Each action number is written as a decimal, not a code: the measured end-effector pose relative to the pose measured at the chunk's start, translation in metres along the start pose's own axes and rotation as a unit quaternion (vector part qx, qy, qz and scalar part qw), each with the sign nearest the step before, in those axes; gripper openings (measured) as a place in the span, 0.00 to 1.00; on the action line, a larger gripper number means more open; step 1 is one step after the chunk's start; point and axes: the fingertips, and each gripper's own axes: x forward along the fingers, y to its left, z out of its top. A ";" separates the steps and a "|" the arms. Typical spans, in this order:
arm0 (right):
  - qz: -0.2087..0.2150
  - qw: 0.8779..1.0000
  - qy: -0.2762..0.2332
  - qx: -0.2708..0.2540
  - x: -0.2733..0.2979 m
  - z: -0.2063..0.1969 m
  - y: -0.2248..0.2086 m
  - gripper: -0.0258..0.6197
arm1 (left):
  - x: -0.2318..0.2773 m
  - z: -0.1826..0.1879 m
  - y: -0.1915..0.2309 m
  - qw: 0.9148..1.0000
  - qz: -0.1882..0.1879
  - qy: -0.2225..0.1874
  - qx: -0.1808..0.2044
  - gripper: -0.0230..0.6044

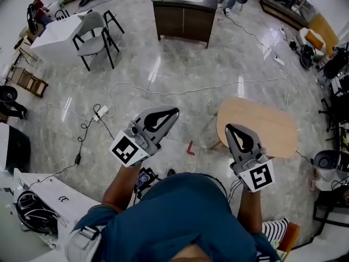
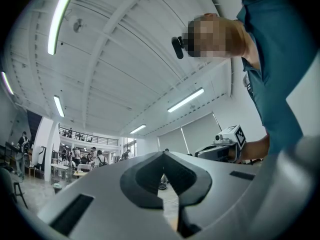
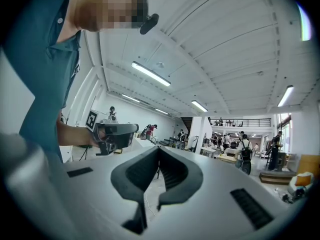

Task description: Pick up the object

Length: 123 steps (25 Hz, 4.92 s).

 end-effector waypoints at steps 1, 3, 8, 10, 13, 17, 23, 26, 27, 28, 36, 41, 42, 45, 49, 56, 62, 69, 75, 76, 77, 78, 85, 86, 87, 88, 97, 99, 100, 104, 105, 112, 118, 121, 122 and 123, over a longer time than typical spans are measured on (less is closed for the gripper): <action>-0.003 1.000 0.001 -0.001 0.001 0.000 -0.002 0.06 | 0.000 -0.001 0.002 1.000 -0.001 0.000 0.000 0.04; -0.008 1.000 0.006 0.001 0.003 -0.003 -0.006 0.06 | 0.004 -0.002 0.007 1.000 -0.002 -0.003 -0.004 0.04; -0.007 1.000 0.008 0.002 0.015 -0.015 -0.029 0.06 | 0.020 -0.012 0.024 1.000 0.002 -0.005 -0.008 0.04; -0.003 1.000 0.003 0.006 0.024 -0.019 -0.038 0.06 | 0.028 -0.014 0.035 1.000 0.009 -0.015 -0.006 0.04; 0.003 1.000 -0.004 0.008 0.030 -0.023 -0.060 0.06 | 0.045 -0.020 0.039 1.000 0.011 -0.003 -0.001 0.04; 0.008 1.000 -0.015 0.013 0.032 -0.029 -0.097 0.06 | 0.080 -0.026 0.050 1.000 0.017 -0.003 0.007 0.04; 0.025 0.999 -0.022 0.022 0.037 -0.042 -0.139 0.06 | 0.121 -0.039 0.058 0.999 0.026 0.005 0.021 0.04; 0.032 0.999 -0.020 0.021 0.040 -0.048 -0.155 0.06 | 0.133 -0.040 0.066 0.999 0.035 0.004 0.026 0.04; 0.033 0.999 -0.019 0.022 0.042 -0.051 -0.160 0.06 | 0.136 -0.042 0.069 0.999 0.036 0.005 0.026 0.04; 0.032 0.999 -0.020 0.023 0.046 -0.053 -0.164 0.06 | 0.139 -0.044 0.072 0.999 0.035 0.007 0.025 0.04; 0.018 0.999 -0.005 0.033 0.095 -0.070 -0.188 0.06 | 0.152 -0.067 0.125 1.000 0.019 0.011 0.005 0.04; 0.000 1.000 -0.004 0.026 0.140 -0.063 -0.200 0.06 | 0.153 -0.068 0.176 1.000 0.003 0.006 0.002 0.04; -0.004 1.000 -0.004 0.023 0.150 -0.063 -0.204 0.06 | 0.154 -0.068 0.186 1.000 0.000 0.005 0.001 0.04; -0.017 1.000 -0.001 0.022 0.180 -0.065 -0.210 0.06 | 0.154 -0.070 0.215 1.000 -0.011 0.003 -0.002 0.04; -0.031 1.000 -0.006 -0.002 0.210 -0.069 -0.216 0.06 | 0.150 -0.077 0.246 1.000 -0.023 -0.007 -0.003 0.04; -0.033 0.999 0.015 0.008 0.241 -0.078 -0.231 0.06 | 0.160 -0.092 0.280 0.999 -0.030 -0.004 -0.026 0.04; -0.023 1.000 0.007 0.006 0.265 -0.094 -0.274 0.06 | 0.192 -0.114 0.310 1.000 -0.018 0.008 -0.024 0.04; -0.008 1.000 -0.011 0.004 0.280 -0.106 -0.337 0.06 | 0.249 -0.127 0.335 1.000 -0.002 0.007 -0.009 0.04; 0.006 1.000 -0.008 0.019 0.289 -0.118 -0.381 0.06 | 0.291 -0.138 0.351 1.000 0.009 0.010 -0.002 0.04; 0.006 1.000 -0.008 0.027 0.292 -0.120 -0.386 0.06 | 0.296 -0.141 0.354 1.000 0.009 0.012 -0.004 0.04; 0.007 0.999 -0.009 0.033 0.295 -0.121 -0.390 0.06 | 0.301 -0.144 0.356 1.000 0.008 0.015 -0.005 0.04; 0.007 0.999 -0.010 0.037 0.297 -0.123 -0.393 0.06 | 0.306 -0.147 0.359 1.000 0.006 0.018 -0.006 0.04; -0.002 0.999 0.007 0.034 0.330 -0.142 -0.424 0.06 | 0.327 -0.165 0.400 1.000 -0.004 0.019 -0.016 0.04; -0.005 1.000 0.008 0.027 0.336 -0.144 -0.429 0.06 | 0.330 -0.169 0.408 1.000 -0.007 0.018 -0.018 0.04; -0.009 1.000 0.009 0.024 0.343 -0.146 -0.433 0.06 | 0.333 -0.172 0.416 1.000 -0.010 0.016 -0.020 0.04; -0.013 1.000 0.010 0.024 0.350 -0.146 -0.438 0.06 | 0.335 -0.172 0.425 1.000 -0.014 0.014 -0.021 0.04; -0.043 0.999 0.008 0.004 0.427 -0.138 -0.461 0.06 | 0.345 -0.174 0.508 0.999 -0.043 -0.012 -0.021 0.04; -0.043 0.999 0.010 -0.003 0.440 -0.140 -0.463 0.06 | 0.346 -0.178 0.523 0.999 -0.045 -0.011 -0.023 0.04; -0.042 0.999 0.013 -0.003 0.445 -0.142 -0.462 0.06 | 0.346 -0.179 0.528 0.999 -0.044 -0.012 -0.026 0.04; -0.041 0.999 0.018 -0.001 0.461 -0.145 -0.471 0.06 | 0.348 -0.189 0.545 0.998 -0.043 -0.004 -0.037 0.04; -0.041 0.999 0.020 0.002 0.465 -0.147 -0.476 0.06 | 0.352 -0.193 0.550 0.998 -0.042 -0.004 -0.039 0.04; -0.024 1.000 0.018 0.010 0.494 -0.164 -0.515 0.06 | 0.382 -0.207 0.581 0.999 -0.028 0.003 -0.038 0.04; -0.006 1.000 0.006 0.021 0.511 -0.175 -0.570 0.06 | 0.433 -0.219 0.602 1.000 -0.020 0.010 -0.022 0.04; 0.003 1.000 0.000 0.013 0.512 -0.180 -0.597 0.06 | 0.459 -0.225 0.608 1.000 -0.011 0.008 -0.017 0.04; 0.005 1.000 -0.003 0.011 0.513 -0.182 -0.606 0.06 | 0.468 -0.227 0.611 1.000 -0.009 0.008 -0.015 0.04; 0.006 1.000 -0.004 0.012 0.515 -0.184 -0.614 0.06 | 0.475 -0.229 0.613 1.000 -0.008 0.008 -0.015 0.04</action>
